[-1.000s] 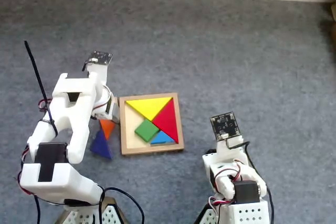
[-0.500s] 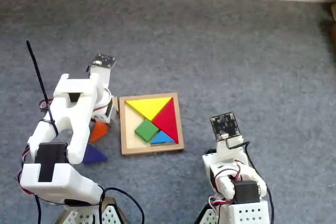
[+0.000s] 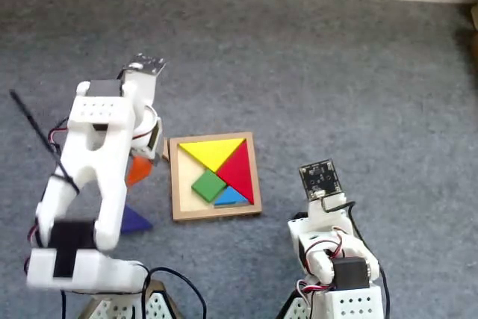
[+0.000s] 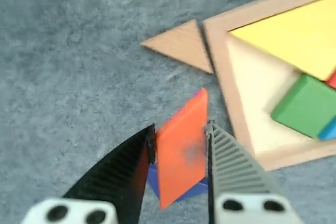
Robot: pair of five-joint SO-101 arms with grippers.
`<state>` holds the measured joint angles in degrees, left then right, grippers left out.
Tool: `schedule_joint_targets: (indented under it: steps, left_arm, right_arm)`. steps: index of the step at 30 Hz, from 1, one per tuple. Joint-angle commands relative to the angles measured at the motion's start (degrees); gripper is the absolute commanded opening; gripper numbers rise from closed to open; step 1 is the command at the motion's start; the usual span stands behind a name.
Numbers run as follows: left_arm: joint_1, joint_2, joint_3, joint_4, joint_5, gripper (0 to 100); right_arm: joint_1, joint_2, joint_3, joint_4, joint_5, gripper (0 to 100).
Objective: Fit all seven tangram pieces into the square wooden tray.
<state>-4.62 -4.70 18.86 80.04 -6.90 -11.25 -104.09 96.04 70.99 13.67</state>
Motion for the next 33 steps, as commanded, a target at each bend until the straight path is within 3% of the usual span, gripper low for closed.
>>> schedule_joint_targets:
  steps: [1, 8, 14, 23, 27, 33]
  left_arm:
    - [3.91, -11.3, 1.98, 0.79, -0.53, 12]
    - [8.4, -16.66, 7.87, -1.14, -0.09, 21]
    - [5.85, -11.91, 8.04, -3.08, -0.09, 27]
    - [2.77, -15.6, 8.22, 0.88, -1.49, 23]
    - [-4.0, -14.99, 9.63, 0.35, -10.2, 23]
    - [-12.44, -11.03, 11.03, 0.35, -29.98, 23]
  right_arm:
    - [0.66, -0.22, 7.34, 0.31, 0.0, 0.8]
    - [0.66, -0.22, 7.34, 0.31, 0.0, 0.8]
    - [0.66, -0.22, 7.34, 0.31, 0.0, 0.8]
    - [0.66, -0.22, 7.34, 0.31, 0.0, 0.8]
    - [0.66, -0.22, 7.34, 0.31, 0.0, 0.8]
    - [0.66, -0.22, 7.34, 0.31, 0.0, 0.8]
